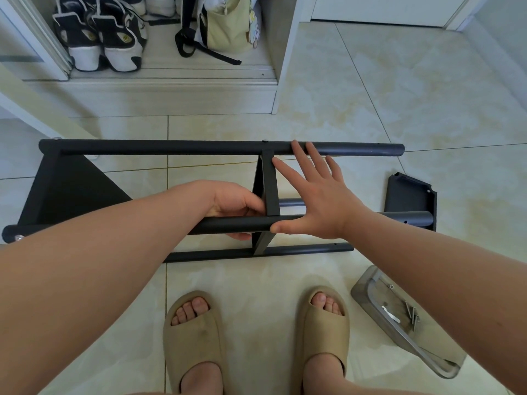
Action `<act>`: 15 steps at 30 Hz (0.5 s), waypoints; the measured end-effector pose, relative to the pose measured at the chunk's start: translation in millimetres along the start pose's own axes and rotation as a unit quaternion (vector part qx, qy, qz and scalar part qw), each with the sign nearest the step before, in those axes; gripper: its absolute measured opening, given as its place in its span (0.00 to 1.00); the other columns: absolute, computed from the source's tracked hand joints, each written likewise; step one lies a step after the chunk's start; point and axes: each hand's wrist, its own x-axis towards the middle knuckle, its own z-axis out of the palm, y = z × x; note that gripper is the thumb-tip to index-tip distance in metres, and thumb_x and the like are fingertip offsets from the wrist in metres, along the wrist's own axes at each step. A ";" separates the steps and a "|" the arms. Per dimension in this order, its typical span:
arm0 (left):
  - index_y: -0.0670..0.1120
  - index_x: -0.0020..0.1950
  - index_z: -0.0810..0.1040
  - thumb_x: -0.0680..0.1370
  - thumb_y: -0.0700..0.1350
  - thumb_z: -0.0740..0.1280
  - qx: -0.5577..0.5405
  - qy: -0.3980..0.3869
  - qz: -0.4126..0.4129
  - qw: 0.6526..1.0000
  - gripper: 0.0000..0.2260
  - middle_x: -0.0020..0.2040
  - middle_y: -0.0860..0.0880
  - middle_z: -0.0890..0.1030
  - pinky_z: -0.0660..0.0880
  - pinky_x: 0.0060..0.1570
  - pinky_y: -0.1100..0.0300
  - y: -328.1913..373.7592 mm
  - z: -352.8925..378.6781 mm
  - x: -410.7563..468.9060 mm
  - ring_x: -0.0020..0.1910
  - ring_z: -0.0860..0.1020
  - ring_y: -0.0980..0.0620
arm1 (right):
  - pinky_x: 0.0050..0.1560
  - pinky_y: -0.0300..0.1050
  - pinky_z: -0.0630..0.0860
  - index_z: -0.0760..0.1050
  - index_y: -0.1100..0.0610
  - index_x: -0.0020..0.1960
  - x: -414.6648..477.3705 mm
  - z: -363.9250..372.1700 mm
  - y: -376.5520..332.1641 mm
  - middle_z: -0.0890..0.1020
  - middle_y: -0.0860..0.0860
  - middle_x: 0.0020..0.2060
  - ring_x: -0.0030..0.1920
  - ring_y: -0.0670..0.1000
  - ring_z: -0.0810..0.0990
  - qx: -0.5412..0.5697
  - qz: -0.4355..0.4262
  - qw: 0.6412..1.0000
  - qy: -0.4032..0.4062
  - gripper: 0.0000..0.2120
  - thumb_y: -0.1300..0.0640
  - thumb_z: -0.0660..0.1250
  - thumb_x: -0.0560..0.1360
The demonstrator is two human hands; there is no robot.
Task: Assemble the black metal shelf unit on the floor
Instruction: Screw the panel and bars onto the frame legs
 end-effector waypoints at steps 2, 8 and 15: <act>0.46 0.52 0.81 0.80 0.43 0.65 -0.006 -0.005 0.007 1.000 0.06 0.44 0.48 0.84 0.80 0.48 0.56 -0.2 0.1 0.0 0.44 0.80 0.52 | 0.79 0.63 0.38 0.37 0.40 0.82 0.2 0.0 -0.1 0.33 0.50 0.81 0.79 0.54 0.30 0.001 0.000 1.000 -0.001 0.56 0.15 0.49 0.61; 0.46 0.50 0.81 0.80 0.40 0.64 -0.023 -0.018 0.024 0.999 0.06 0.42 0.48 0.83 0.78 0.49 0.56 -1.4 -1.3 1.0 0.42 0.80 0.52 | 0.79 0.62 0.37 0.38 0.40 0.82 -0.1 0.0 -0.8 0.33 0.50 0.81 0.79 0.54 0.29 0.002 0.001 1.000 -0.001 0.56 0.15 0.50 0.61; 0.48 0.43 0.84 0.76 0.40 0.66 -0.040 -0.032 0.038 0.998 0.07 0.43 0.47 0.83 0.76 0.54 0.51 -1.1 -2.8 0.8 0.44 0.81 0.50 | 0.79 0.62 0.37 0.37 0.40 0.82 0.2 0.2 -0.3 0.33 0.50 0.81 0.79 0.54 0.29 -0.003 0.000 1.000 0.000 0.56 0.15 0.49 0.61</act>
